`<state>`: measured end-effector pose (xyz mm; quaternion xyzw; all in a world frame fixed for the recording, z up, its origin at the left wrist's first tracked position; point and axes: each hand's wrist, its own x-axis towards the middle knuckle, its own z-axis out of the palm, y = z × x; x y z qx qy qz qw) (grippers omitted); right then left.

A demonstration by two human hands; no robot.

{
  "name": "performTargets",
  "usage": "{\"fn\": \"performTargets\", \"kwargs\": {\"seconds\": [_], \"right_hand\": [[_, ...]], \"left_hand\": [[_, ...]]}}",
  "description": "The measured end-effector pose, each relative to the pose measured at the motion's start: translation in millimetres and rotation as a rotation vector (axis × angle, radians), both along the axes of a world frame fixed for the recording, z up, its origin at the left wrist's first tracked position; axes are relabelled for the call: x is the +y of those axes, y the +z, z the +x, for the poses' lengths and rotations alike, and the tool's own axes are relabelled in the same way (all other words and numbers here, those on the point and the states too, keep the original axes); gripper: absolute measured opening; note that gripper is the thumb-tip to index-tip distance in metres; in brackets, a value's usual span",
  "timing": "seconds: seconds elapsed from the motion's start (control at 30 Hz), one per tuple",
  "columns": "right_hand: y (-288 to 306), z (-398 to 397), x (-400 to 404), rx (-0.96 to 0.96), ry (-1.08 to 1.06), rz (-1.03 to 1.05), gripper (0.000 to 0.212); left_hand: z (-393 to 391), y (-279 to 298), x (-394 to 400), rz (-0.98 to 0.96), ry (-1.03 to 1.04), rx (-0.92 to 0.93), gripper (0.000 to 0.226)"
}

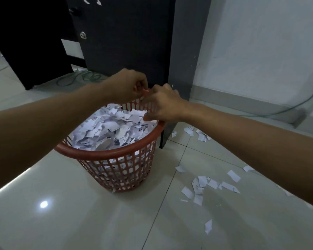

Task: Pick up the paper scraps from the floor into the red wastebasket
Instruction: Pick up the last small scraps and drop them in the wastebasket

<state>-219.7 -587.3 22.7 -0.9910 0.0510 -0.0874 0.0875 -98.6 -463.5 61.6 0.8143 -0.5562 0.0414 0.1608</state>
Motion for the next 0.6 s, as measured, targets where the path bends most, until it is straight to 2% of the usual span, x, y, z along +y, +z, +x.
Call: {"fn": "performTargets", "kwargs": {"seconds": [0.1,0.2,0.33,0.47,0.6], "right_hand": [[0.1,-12.8,-9.4,-0.035,-0.056,0.021,0.059],[-5.9,-26.7,-23.9,-0.097,-0.094,0.053,0.047],[-23.4,-53.9,-49.5,-0.136,-0.161,0.026,0.047],[-40.9,-86.3,-73.2,-0.100,-0.179,-0.048,0.045],[-58.3,-122.9,-91.7,-0.027,-0.210,-0.097,0.048]], "left_hand": [[-12.4,2.7,-14.6,-0.038,-0.035,0.013,0.016],[-25.5,4.5,-26.1,-0.071,-0.083,0.026,0.013],[-47.4,-0.3,-45.3,-0.099,-0.150,0.057,0.015],[-76.9,-8.5,-64.4,-0.099,-0.226,0.067,0.016],[-107.2,-27.4,-86.0,-0.007,-0.316,0.030,0.023]]}}
